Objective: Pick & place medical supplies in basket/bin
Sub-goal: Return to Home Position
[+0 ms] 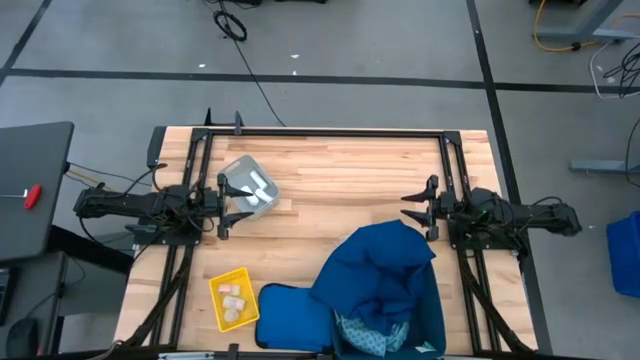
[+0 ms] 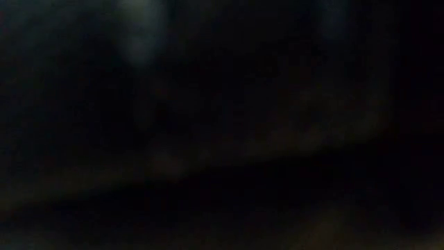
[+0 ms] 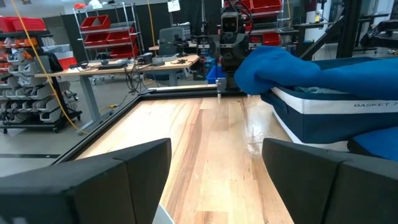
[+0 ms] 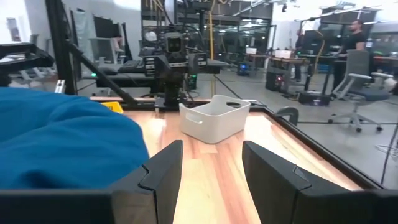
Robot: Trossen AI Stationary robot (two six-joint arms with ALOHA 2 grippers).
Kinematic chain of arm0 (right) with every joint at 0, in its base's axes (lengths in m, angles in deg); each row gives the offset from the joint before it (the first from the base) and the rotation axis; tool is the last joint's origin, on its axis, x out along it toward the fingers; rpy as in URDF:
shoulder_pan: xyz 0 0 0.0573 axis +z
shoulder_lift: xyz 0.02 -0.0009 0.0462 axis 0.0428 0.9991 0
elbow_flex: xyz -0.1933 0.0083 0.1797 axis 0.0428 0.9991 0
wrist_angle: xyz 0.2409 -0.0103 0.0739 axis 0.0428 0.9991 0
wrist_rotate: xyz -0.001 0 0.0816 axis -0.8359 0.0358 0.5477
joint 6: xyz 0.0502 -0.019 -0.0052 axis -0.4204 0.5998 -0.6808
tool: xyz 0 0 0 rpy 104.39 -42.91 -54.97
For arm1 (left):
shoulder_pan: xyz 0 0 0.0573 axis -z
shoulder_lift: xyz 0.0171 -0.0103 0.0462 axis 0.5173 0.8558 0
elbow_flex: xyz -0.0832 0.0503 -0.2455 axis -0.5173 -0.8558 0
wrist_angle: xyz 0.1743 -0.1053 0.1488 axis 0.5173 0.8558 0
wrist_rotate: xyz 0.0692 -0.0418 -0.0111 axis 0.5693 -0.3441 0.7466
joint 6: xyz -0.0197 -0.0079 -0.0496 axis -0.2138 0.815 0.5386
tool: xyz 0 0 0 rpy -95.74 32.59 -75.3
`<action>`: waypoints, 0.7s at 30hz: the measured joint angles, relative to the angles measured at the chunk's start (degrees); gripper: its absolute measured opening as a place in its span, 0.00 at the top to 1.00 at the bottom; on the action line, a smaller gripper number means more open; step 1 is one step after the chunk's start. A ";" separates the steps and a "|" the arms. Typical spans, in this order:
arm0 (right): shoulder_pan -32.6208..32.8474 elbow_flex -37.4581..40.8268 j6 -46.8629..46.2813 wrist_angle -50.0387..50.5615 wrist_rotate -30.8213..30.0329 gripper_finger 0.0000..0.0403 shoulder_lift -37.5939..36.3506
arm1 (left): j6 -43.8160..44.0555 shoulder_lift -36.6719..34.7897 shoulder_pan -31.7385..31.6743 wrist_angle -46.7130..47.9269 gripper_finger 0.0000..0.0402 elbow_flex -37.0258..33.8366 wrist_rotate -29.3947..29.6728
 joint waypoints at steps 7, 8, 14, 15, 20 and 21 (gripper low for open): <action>1.24 0.00 0.44 0.10 0.17 0.56 0.00 | -0.20 0.00 0.00 -0.31 0.36 0.00 0.47; 1.24 0.00 0.44 0.10 0.16 0.56 0.00 | -0.20 0.00 -0.01 -0.43 0.36 0.00 0.49; 1.19 0.00 0.44 0.11 -0.24 0.56 0.00 | 0.84 0.00 -0.01 -1.48 0.36 -0.04 3.06; 1.19 0.00 0.42 0.11 -0.26 0.56 0.00 | 0.75 0.00 -0.01 -1.54 0.36 -0.06 3.58; 1.19 0.00 0.23 0.13 -0.28 0.56 0.02 | 0.67 0.00 -0.01 -1.70 0.36 -0.04 5.39; 1.19 0.00 0.22 0.13 -0.28 0.56 0.02 | 0.70 0.00 -0.01 -1.70 0.36 -0.05 5.39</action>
